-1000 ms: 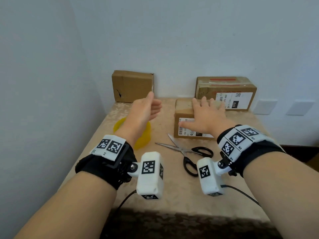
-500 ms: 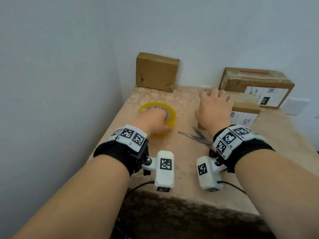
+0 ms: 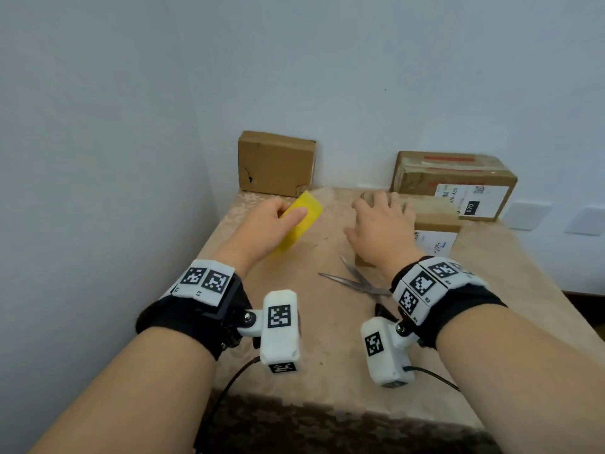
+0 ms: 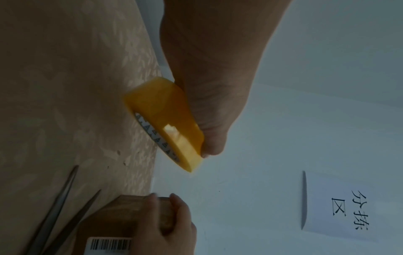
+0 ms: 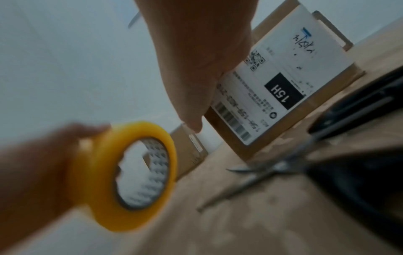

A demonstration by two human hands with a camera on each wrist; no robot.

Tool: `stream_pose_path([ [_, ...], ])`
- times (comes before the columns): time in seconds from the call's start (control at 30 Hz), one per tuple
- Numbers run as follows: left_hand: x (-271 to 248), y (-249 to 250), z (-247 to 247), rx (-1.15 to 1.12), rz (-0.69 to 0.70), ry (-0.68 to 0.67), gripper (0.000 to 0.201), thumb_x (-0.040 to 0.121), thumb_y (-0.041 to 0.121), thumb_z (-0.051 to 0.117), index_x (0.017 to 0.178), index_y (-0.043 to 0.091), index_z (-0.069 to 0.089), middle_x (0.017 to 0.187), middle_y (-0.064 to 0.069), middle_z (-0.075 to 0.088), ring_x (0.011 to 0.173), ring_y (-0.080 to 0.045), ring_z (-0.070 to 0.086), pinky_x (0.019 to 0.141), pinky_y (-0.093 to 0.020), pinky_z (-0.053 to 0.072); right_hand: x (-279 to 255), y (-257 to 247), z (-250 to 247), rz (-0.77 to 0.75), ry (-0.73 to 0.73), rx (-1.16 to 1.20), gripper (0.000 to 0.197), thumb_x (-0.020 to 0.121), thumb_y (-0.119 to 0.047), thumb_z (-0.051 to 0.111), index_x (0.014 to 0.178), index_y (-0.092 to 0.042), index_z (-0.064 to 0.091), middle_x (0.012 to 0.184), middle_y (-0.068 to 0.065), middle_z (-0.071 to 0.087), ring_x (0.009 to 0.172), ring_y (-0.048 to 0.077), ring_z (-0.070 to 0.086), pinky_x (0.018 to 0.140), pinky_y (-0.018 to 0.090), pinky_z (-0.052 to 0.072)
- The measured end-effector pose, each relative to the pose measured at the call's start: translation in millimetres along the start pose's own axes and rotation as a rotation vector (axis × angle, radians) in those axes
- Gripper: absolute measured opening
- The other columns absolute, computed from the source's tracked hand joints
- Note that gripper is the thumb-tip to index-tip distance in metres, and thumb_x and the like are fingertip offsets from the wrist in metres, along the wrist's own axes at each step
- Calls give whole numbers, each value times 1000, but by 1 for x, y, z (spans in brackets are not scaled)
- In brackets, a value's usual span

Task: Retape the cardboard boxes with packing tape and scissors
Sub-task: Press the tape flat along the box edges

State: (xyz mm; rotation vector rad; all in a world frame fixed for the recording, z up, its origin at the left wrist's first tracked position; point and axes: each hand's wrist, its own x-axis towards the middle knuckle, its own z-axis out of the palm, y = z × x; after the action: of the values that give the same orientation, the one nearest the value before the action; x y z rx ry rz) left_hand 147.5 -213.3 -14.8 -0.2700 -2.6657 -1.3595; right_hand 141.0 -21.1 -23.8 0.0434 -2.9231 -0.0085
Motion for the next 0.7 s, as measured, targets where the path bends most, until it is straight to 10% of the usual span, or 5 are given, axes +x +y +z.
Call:
stream_pose_path([
  [0.1,-1,9,-1,-114,18,-29,29,91,34,58,91,5,62,74,0,54,68,-13,48,62,-29,37,-6,13,-23,-12,138,506,48,100,-43,40,142,-21,43,153,6,32,147,22,15,118,46,-4],
  [0.23,-6,32,-3,-125,105,-66,36,75,40,56,85,7,62,70,2,55,61,-9,47,58,-26,38,-21,21,-44,-1,42,1173,53,90,-44,61,133,-12,54,125,-2,58,117,7,51,100,23,37],
  [0.43,-14,42,3,-91,136,-120,21,90,23,61,89,2,62,74,-3,56,65,-10,49,59,-25,39,-19,20,-43,72,145,1383,6,86,-15,72,82,-11,69,85,12,69,81,19,62,76,25,53],
  [0.5,-13,46,0,-107,99,-159,29,85,31,64,92,3,61,80,-4,58,69,-10,52,61,-23,39,-21,17,-47,1,176,1400,11,87,-11,68,77,-14,67,81,11,70,77,20,65,76,34,58],
  [0.7,-18,62,4,-204,7,-363,48,74,40,64,116,20,57,89,-3,60,74,-14,58,63,-26,46,-24,-3,-58,-183,152,1258,21,88,-4,67,73,-19,63,66,-3,66,56,4,63,53,16,50],
])
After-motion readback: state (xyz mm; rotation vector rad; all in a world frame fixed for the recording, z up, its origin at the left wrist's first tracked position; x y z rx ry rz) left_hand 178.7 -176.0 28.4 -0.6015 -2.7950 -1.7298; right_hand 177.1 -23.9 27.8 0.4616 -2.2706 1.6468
